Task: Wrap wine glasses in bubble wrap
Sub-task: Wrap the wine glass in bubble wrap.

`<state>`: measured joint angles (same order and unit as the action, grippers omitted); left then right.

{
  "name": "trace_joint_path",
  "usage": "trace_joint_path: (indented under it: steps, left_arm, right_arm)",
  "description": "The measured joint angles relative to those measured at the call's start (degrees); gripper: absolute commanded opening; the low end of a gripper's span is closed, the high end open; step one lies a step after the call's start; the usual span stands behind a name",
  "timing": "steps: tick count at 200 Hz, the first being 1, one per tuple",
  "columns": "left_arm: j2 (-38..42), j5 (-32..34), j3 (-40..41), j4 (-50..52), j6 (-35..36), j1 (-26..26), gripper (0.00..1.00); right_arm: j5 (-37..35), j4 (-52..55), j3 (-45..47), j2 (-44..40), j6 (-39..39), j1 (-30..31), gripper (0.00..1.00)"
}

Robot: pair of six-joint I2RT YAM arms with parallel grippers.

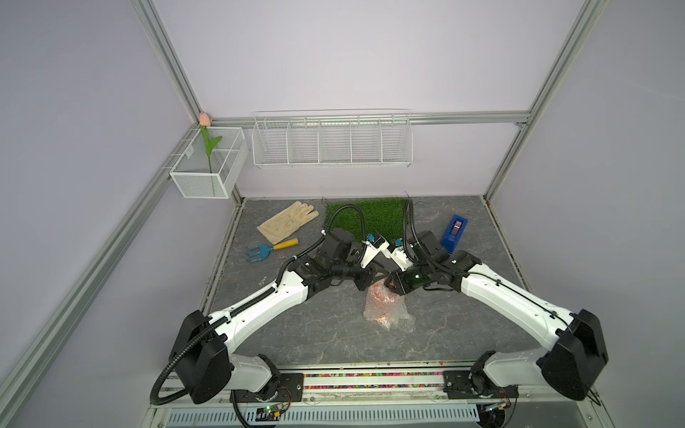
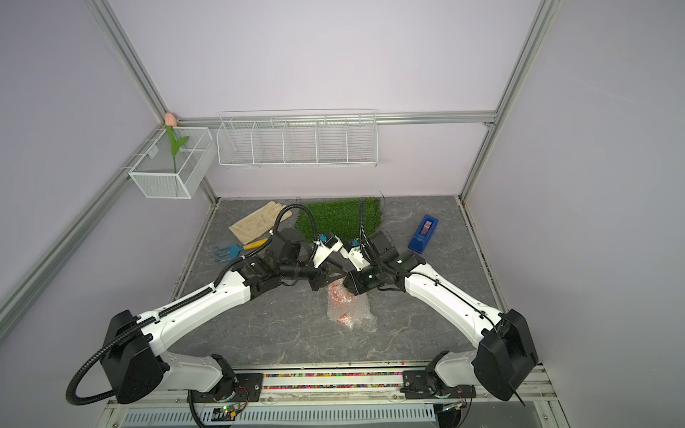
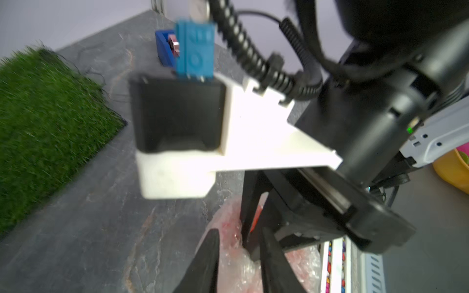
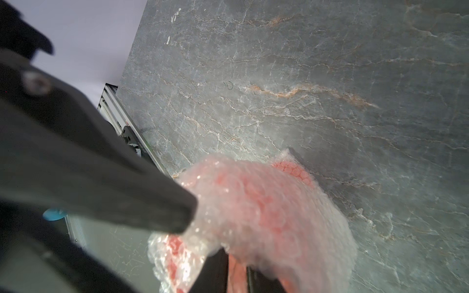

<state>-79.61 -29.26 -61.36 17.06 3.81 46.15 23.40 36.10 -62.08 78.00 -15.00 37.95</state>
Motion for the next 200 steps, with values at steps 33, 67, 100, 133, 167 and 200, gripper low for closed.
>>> trace_joint_path:
  steps: [33,67,100,133,167,200]
  left_arm:
    - [-0.87,-2.89,0.13,3.04,0.87,-0.24,0.27]
    - [-1.22,-3.85,0.57,5.81,2.45,0.02,0.24]
    - [-2.71,-2.58,-0.81,9.64,4.33,1.77,0.23]
    - [-6.43,2.71,-6.45,15.15,5.95,5.16,0.22]
    - [-11.52,10.67,-12.81,21.44,7.02,8.26,0.20]
    - [-15.91,16.79,-17.09,26.77,7.48,9.64,0.18]
  right_arm:
    - [0.44,0.09,0.00,-1.05,-0.28,-1.49,0.18]
    - [2.49,-0.09,0.09,-3.80,-1.81,-5.18,0.20]
    - [4.35,-1.92,1.07,-9.29,-4.87,-9.64,0.21]
    - [5.29,-3.63,2.82,-14.27,-7.98,-12.17,0.20]
    - [6.32,-4.42,5.92,-16.83,-10.19,-13.40,0.20]
    - [6.69,-5.38,9.49,-17.51,-11.85,-13.64,0.18]
